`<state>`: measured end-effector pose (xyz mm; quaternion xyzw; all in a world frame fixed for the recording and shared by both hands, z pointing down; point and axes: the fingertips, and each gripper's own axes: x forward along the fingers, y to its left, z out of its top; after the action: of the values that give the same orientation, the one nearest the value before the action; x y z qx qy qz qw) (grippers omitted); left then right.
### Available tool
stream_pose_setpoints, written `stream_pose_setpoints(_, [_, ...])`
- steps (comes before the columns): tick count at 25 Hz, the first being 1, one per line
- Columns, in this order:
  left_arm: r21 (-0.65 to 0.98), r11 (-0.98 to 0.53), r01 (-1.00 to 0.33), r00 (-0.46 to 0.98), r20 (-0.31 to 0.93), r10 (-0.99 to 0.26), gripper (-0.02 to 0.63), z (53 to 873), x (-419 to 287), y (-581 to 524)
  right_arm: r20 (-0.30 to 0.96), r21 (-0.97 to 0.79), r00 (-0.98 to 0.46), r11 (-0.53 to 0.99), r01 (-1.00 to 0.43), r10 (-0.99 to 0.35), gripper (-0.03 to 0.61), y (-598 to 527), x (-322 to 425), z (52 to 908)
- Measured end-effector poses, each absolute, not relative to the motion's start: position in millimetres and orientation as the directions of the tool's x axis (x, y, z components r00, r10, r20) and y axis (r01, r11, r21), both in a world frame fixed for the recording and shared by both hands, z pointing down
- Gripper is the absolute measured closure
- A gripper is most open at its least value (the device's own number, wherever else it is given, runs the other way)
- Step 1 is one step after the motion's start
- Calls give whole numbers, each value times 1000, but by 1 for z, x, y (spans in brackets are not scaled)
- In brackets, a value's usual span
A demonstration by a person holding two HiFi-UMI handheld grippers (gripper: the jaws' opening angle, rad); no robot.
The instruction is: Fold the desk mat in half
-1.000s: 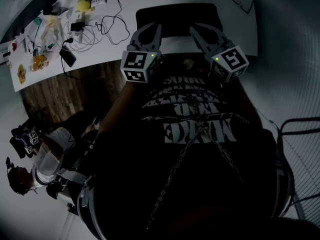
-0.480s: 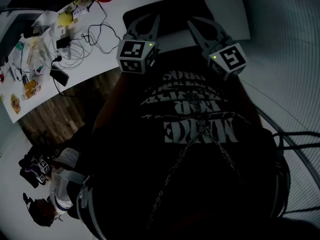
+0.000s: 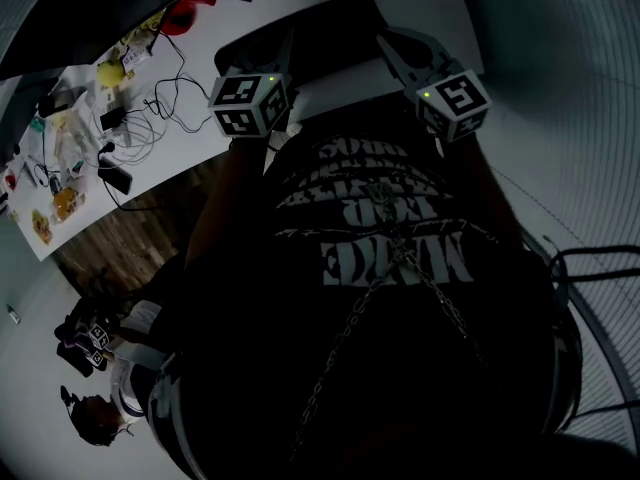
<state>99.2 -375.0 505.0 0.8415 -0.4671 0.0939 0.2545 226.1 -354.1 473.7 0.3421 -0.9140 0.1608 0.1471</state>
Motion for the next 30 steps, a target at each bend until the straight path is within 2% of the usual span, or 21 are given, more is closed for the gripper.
stream_pose_setpoints(10, [366, -405, -838, 540, 661, -521, 607, 630, 163, -364, 617, -372, -731, 712, -596, -290, 569, -399, 299, 631])
stream_pose_setpoints(12, [386, -385, -838, 541, 679, -496, 606, 639, 170, -356, 646, -431, -739, 706, -561, -192, 458, -398, 299, 661])
stream_pose_setpoints(14, [421, -363, -831, 556, 658, -508, 606, 635, 176, -355, 658, -497, -745, 677, -542, -113, 400, -398, 299, 686])
stream_pose_setpoints(19, [426, -323, -845, 533, 639, -554, 606, 621, 162, -347, 662, -644, -750, 520, -561, 9, 364, -404, 293, 741])
stream_pose_setpoints(22, [409, -297, -863, 502, 630, -593, 606, 612, 149, -340, 631, -713, -770, 461, -528, 94, 364, -396, 280, 761])
stream_pose_setpoints(26, [414, -261, -872, 480, 619, -622, 606, 602, 142, -331, 592, -759, -793, 427, -491, 141, 387, -397, 286, 761])
stream_pose_setpoints(28, [399, -259, -879, 468, 624, -626, 606, 600, 141, -331, 576, -757, -809, 451, -473, 118, 490, -406, 289, 747])
stream_pose_setpoints(30, [390, -266, -882, 466, 627, -624, 606, 600, 141, -333, 553, -742, -830, 497, -450, 74, 542, -414, 285, 725])
